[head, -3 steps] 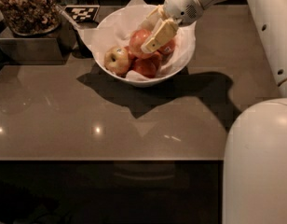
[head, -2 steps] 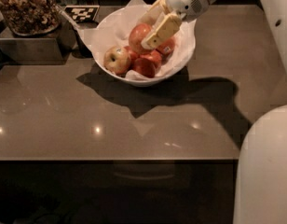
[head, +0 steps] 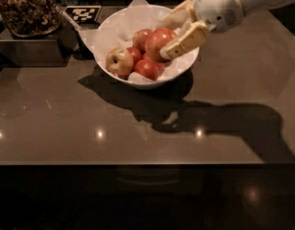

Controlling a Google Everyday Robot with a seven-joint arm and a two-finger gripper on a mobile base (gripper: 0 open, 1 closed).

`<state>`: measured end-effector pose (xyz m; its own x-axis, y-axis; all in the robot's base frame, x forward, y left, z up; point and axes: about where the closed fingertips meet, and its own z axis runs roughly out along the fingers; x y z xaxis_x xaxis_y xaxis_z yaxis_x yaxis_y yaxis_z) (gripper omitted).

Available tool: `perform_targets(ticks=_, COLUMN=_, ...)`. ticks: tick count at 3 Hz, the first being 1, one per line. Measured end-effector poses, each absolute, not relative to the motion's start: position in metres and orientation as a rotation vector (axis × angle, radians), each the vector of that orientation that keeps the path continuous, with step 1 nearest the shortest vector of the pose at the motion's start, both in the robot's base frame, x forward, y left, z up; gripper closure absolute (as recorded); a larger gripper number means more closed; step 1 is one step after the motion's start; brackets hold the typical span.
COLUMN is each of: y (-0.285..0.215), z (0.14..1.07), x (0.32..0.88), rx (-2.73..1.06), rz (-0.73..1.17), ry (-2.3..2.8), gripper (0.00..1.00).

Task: Pick apple from white bowl

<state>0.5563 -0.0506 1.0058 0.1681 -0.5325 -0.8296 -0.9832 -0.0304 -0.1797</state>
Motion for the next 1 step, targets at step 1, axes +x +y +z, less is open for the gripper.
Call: perform_targets(ticks=1, y=-0.0653, z=1.0009, x=0.5289, rx=-1.61, rz=0.665, ry=1.461, gripper=1.0)
